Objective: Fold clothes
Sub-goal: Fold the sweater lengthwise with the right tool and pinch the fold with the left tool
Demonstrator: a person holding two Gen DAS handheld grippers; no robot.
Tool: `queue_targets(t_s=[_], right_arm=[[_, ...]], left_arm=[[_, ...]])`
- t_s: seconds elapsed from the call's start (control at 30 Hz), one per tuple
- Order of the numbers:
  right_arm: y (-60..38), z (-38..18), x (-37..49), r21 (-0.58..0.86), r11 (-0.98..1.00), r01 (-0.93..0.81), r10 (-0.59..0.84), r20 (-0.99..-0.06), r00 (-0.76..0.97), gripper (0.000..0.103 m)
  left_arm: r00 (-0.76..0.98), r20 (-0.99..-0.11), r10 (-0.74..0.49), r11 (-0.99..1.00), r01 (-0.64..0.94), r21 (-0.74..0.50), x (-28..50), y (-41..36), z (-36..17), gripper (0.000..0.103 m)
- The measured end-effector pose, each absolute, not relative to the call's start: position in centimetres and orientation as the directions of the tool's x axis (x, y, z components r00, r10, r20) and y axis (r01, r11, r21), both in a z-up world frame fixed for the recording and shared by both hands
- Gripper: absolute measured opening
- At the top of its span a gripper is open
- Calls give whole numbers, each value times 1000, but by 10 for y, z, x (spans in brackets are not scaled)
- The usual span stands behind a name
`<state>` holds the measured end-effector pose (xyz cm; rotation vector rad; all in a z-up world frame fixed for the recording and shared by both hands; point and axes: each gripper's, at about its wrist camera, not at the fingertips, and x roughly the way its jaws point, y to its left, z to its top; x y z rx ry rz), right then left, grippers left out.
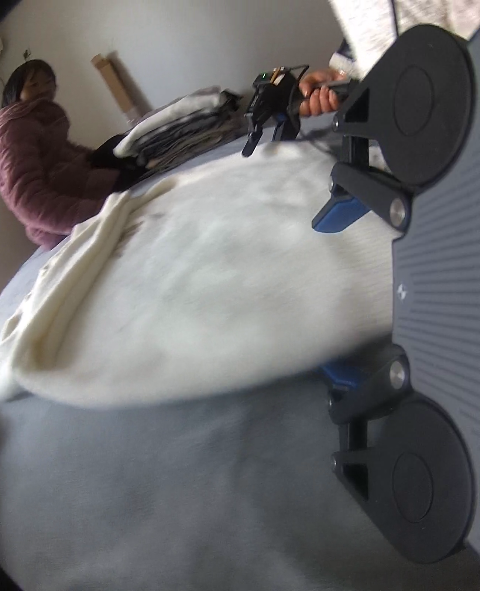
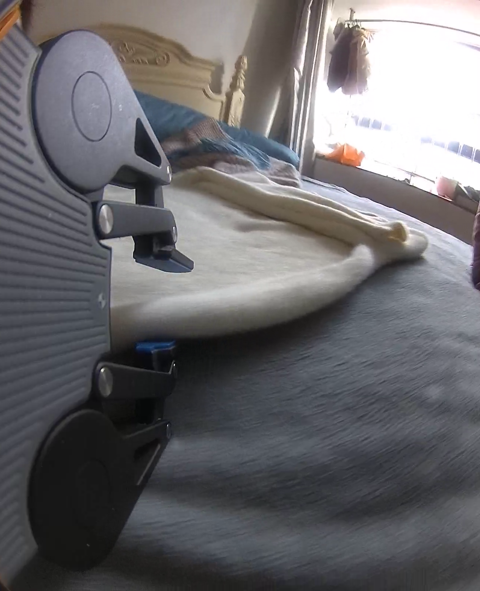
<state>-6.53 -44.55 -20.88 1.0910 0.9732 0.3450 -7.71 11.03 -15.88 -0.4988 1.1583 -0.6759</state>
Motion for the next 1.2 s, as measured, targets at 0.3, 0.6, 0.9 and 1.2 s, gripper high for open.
queue_targets(t_s=[0.3, 0.6, 0.9, 1.2], right_arm=[[-422, -207, -107, 855, 475, 205, 739, -515, 435, 34], [-409, -193, -118, 794, 583, 172, 699, -598, 392, 13], [-399, -146, -113, 762, 648, 0, 672, -571, 471, 8], [-377, -74, -42, 713, 677, -185, 659, -474, 584, 8]], left_arm=[[186, -686, -703, 703, 327, -631, -84, 88, -157, 72], [228, -699, -677, 729, 333, -598, -94, 90, -154, 15], [386, -630, -674, 735, 436, -520, -96, 91, -113, 9], [557, -498, -665, 745, 445, -497, -40, 104, -48, 9]])
